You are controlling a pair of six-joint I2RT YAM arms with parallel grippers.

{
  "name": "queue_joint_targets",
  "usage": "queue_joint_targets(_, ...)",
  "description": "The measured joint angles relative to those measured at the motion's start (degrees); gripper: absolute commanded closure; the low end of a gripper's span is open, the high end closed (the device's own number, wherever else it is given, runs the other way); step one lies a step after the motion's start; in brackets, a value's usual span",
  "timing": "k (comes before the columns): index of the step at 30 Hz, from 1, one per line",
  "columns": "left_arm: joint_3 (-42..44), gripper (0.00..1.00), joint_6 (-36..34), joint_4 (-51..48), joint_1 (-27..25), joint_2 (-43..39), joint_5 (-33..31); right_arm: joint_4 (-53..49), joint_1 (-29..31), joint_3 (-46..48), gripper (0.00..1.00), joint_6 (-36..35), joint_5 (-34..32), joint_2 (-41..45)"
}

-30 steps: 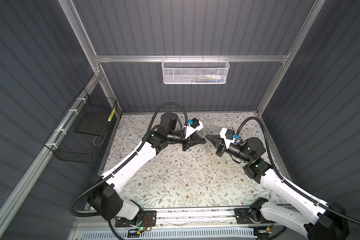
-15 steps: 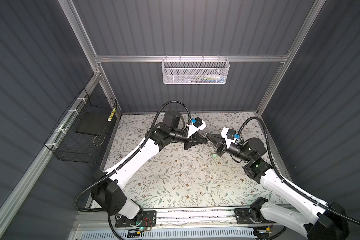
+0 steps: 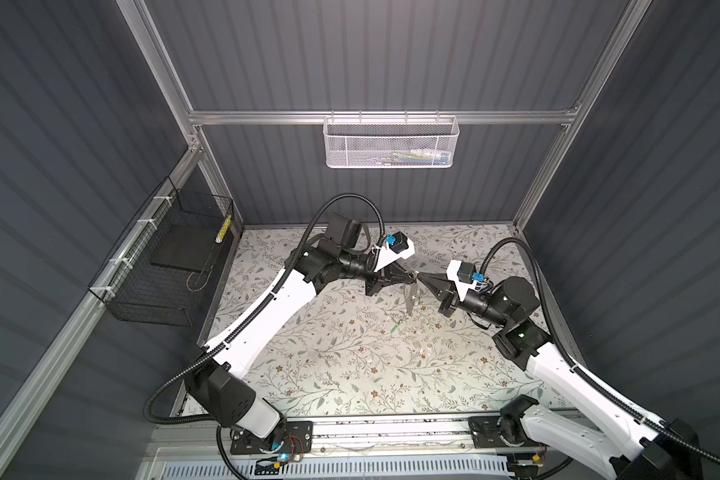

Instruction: Put the keys on the keyring

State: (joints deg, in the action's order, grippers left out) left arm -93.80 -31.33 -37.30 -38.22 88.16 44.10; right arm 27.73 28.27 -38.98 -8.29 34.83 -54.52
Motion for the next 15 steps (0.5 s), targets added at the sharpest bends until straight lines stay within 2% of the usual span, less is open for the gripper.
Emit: queue_joint_targets(15, -7.65, 1.0, -7.56, -13.31, -0.48, 4.02, -6.03, -11.63, -0.85, -1.84, 1.0, -6.08, 2.08, 0.7)
